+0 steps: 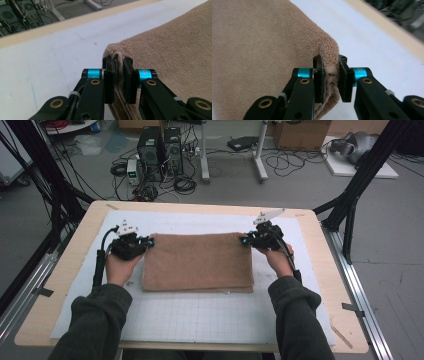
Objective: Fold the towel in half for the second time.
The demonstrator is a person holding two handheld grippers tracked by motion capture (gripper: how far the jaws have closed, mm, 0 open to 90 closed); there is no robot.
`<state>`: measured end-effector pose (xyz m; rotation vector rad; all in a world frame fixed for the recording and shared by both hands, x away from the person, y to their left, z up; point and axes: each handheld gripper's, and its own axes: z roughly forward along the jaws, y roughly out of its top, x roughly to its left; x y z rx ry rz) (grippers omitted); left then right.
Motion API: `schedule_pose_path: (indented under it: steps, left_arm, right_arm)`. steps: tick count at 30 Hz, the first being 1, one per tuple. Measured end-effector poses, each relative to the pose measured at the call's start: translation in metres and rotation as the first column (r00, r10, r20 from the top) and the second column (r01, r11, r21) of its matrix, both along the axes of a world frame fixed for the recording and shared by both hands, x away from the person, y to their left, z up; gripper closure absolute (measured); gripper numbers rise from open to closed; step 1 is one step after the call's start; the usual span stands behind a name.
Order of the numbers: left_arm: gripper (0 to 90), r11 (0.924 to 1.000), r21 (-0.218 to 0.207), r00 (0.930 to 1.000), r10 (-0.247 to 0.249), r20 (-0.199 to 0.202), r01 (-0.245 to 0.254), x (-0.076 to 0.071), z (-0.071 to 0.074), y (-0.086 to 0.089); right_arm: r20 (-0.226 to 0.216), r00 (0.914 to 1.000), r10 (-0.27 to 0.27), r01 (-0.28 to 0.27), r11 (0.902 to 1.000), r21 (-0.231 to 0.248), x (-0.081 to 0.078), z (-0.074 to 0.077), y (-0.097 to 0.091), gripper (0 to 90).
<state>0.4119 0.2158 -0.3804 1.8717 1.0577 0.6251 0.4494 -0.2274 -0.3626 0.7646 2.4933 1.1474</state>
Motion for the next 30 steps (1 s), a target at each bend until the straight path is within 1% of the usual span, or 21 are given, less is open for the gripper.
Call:
schedule_pose_path:
  steps: [1, 2, 3, 4, 5, 6, 8, 9, 11, 12, 13, 14, 15, 17, 18, 21, 22, 23, 24, 27, 30]
  left_arm:
    - [70.6, 0.9989, 0.027, 0.9993, 0.038, 0.003, -0.038, 0.007, 0.002, 0.001]
    - [59.4, 0.9974, 0.028, 0.9978, 0.066, -0.002, -0.066, 0.010, 0.003, 0.004]
    - [53.9, 0.9968, 0.001, 0.9967, 0.080, -0.017, -0.080, 0.012, 0.002, 0.008]
    - [51.1, 0.9979, -0.026, 0.9971, 0.058, -0.050, -0.059, 0.011, -0.001, 0.013]
    - [51.0, 0.9993, -0.012, 0.9977, 0.034, -0.058, -0.035, 0.007, -0.004, 0.015]
    - [50.7, 0.9999, 0.000, 0.9980, 0.015, -0.062, -0.015, 0.002, -0.007, 0.016]
    - [50.6, 0.9997, -0.002, 0.9978, -0.023, -0.063, 0.023, -0.012, -0.014, 0.018]
    - [50.8, 0.9991, 0.007, 0.9969, -0.040, -0.068, 0.041, -0.020, -0.017, 0.019]
    - [50.0, 0.9975, 0.013, 0.9952, -0.069, -0.070, 0.070, -0.036, -0.024, 0.018]
    - [49.6, 0.9963, 0.023, 0.9940, -0.081, -0.074, 0.083, -0.043, -0.026, 0.017]
    - [49.5, 0.9943, 0.032, 0.9924, -0.099, -0.072, 0.102, -0.051, -0.029, 0.017]
    - [49.6, 0.9931, 0.010, 0.9906, -0.116, -0.073, 0.117, -0.057, -0.031, 0.015]
    - [50.1, 0.9911, 0.011, 0.9875, -0.131, -0.087, 0.133, -0.061, -0.032, 0.014]
    - [52.0, 0.9786, 0.004, 0.9730, -0.204, -0.108, 0.206, -0.073, -0.038, 0.010]
    - [55.4, 0.9725, 0.027, 0.9655, -0.226, -0.129, 0.231, -0.077, -0.041, 0.008]
    - [62.7, 0.9636, 0.087, 0.9580, -0.237, -0.162, 0.253, -0.081, -0.054, 0.007]
    - [65.9, 0.9630, 0.094, 0.9588, -0.236, -0.158, 0.253, -0.082, -0.058, 0.007]
    - [69.4, 0.9661, 0.096, 0.9647, -0.226, -0.135, 0.240, -0.083, -0.060, 0.007]
    - [74.7, 0.9659, 0.101, 0.9652, -0.224, -0.135, 0.238, -0.082, -0.060, 0.007]
    - [82.8, 0.9647, 0.126, 0.9682, -0.215, -0.127, 0.231, -0.081, -0.057, 0.004]
    - [84.8, 0.9740, 0.113, 0.9778, -0.186, -0.096, 0.196, -0.081, -0.049, 0.006]
  right_arm:
    - [0.002, 0.9996, -0.030, 0.030, 0.9995, -0.003, 0.008, 0.001, 0.001, 68.9]
    - [0.004, 0.9983, -0.059, 0.059, 0.9983, -0.001, 0.013, 0.001, 0.002, 60.3]
    - [0.006, 0.9965, -0.083, 0.083, 0.9965, 0.002, 0.015, -0.001, 0.003, 54.1]
    - [-0.020, 0.9954, -0.094, 0.095, 0.9952, 0.024, 0.016, -0.004, 0.003, 53.5]
    - [-0.072, 0.9951, -0.067, 0.070, 0.9970, 0.034, 0.014, -0.008, 0.004, 52.4]
    - [-0.071, 0.9960, -0.054, 0.055, 0.9985, 0.009, 0.010, -0.012, 0.006, 52.5]
    - [-0.137, 0.9902, -0.024, 0.025, 0.9997, 0.004, 0.004, -0.017, 0.007, 51.8]
    - [-0.146, 0.9892, -0.001, 0.002, 1.0000, 0.008, -0.001, -0.020, 0.009, 53.2]
    - [-0.119, 0.9923, 0.035, -0.033, 0.9993, 0.014, -0.017, -0.022, 0.010, 54.7]
    - [-0.138, 0.9888, 0.056, -0.052, 0.9981, 0.031, -0.023, -0.024, 0.011, 54.3]
    - [-0.142, 0.9872, 0.072, -0.069, 0.9973, 0.024, -0.030, -0.026, 0.012, 54.4]
    - [-0.131, 0.9883, 0.079, -0.078, 0.9969, 0.007, -0.038, -0.028, 0.014, 55.1]
    - [-0.133, 0.9871, 0.090, -0.091, 0.9958, -0.003, -0.045, -0.030, 0.014, 56.4]
    - [-0.143, 0.9844, 0.103, -0.105, 0.9944, -0.011, -0.055, -0.036, 0.013, 59.3]
    - [-0.147, 0.9825, 0.114, -0.116, 0.9933, -0.003, -0.061, -0.040, 0.012, 61.6]
    - [-0.175, 0.9780, 0.114, -0.122, 0.9921, -0.032, -0.071, -0.055, 0.009, 62.8]
    - [-0.190, 0.9747, 0.117, -0.126, 0.9913, -0.038, -0.073, -0.063, 0.008, 63.7]
    - [-0.185, 0.9764, 0.112, -0.119, 0.9925, -0.029, -0.074, -0.066, 0.007, 65.0]
    - [-0.167, 0.9801, 0.106, -0.110, 0.9938, -0.014, -0.075, -0.069, 0.006, 69.8]
    - [-0.138, 0.9839, 0.114, -0.120, 0.9923, -0.033, -0.075, -0.068, 0.007, 83.9]
    - [-0.119, 0.9870, 0.108, -0.111, 0.9935, -0.025, -0.074, -0.060, 0.006, 85.0]
